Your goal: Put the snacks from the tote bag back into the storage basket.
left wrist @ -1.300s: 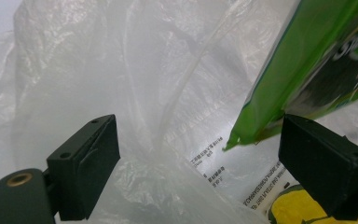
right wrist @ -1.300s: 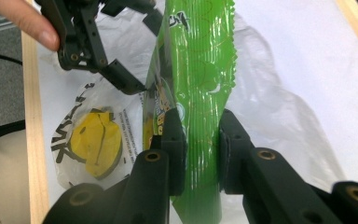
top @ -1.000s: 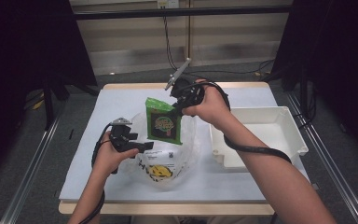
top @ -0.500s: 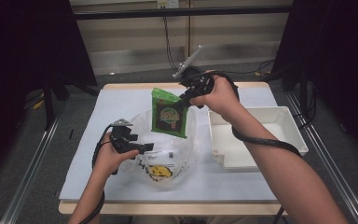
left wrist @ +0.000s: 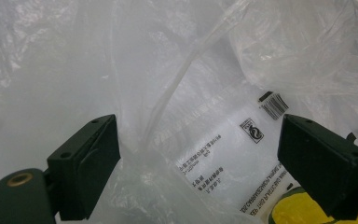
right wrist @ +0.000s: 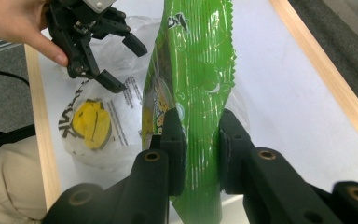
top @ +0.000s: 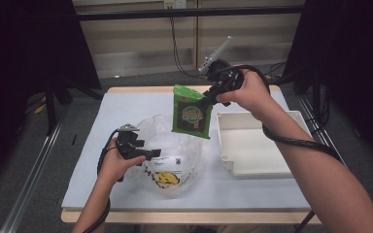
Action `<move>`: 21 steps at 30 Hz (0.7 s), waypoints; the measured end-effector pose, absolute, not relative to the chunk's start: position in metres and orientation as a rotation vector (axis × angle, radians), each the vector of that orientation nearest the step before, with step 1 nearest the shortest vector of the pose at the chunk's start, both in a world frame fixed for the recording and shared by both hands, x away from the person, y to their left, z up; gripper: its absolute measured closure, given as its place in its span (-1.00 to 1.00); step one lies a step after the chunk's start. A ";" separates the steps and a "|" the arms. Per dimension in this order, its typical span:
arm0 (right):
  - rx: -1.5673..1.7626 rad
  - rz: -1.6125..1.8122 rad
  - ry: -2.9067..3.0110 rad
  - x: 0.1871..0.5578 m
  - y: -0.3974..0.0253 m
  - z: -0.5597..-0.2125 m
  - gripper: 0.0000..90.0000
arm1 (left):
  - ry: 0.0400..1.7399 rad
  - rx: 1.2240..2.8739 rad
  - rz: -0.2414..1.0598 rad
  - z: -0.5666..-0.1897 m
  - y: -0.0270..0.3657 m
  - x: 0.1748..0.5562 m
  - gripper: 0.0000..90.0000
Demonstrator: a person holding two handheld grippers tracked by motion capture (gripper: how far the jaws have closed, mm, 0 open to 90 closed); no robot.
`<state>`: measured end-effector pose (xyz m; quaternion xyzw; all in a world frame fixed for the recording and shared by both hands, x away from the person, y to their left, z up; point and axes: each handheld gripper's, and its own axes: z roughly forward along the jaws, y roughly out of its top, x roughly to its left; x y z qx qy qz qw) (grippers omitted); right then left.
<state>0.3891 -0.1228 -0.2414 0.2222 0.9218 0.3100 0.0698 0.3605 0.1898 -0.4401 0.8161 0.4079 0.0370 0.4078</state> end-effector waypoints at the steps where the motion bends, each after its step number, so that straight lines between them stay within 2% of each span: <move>1: 0.663 0.941 2.774 0.389 -0.125 -0.241 0.68 | 1.027 2.056 0.095 -0.440 0.190 0.360 -0.72; 21: 0.690 0.914 2.841 0.392 -0.167 -0.246 0.70 | 1.018 2.045 0.093 -0.440 0.188 0.359 -0.72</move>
